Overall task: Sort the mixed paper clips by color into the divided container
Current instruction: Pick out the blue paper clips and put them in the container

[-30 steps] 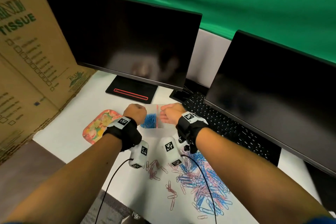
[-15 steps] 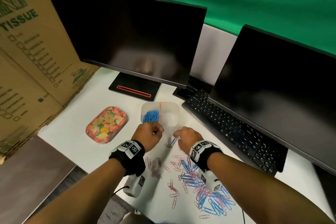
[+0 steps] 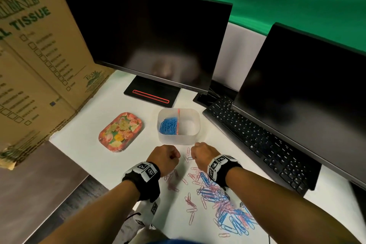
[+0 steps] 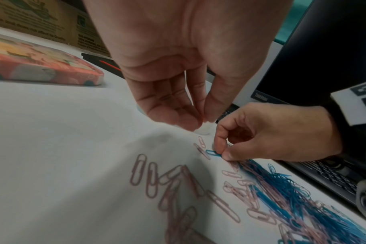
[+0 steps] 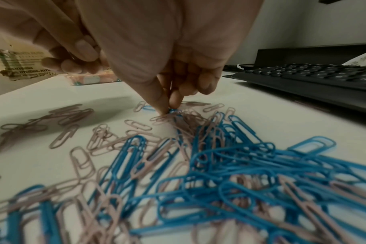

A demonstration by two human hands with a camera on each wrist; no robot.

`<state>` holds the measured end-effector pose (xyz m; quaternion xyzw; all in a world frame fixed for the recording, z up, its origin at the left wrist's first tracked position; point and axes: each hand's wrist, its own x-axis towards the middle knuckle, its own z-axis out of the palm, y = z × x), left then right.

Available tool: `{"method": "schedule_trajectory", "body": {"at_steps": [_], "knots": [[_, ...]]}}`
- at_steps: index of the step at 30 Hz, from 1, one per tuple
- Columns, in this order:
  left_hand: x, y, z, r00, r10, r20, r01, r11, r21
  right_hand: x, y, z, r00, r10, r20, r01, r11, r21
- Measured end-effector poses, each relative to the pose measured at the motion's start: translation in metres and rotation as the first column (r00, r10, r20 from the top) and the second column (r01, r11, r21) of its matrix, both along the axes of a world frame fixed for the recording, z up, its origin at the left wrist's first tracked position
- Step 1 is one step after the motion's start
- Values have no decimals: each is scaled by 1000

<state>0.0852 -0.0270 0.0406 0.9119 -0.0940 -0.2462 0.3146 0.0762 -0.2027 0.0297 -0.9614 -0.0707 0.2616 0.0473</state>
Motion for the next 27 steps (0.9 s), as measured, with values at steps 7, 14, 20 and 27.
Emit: {"method": "schedule_trajectory", "body": {"at_steps": [7, 14, 20, 27], "knots": [[-4, -6, -4, 1000, 21, -16, -22, 999, -26, -3, 0, -1, 990, -112, -81, 119, 989, 88], [-3, -14, -11, 975, 181, -128, -201, 965, -168, -19, 0, -2, 886, -460, -62, 418, 733, 536], [-7, -46, -3, 952, 215, -217, -287, 873, -395, -27, -10, 4, 713, -671, -202, 548, 355, 757], [-7, -59, -7, 953, 172, -250, -267, 867, -420, -67, -38, 7, 748, -661, -62, 585, 612, 532]]}}
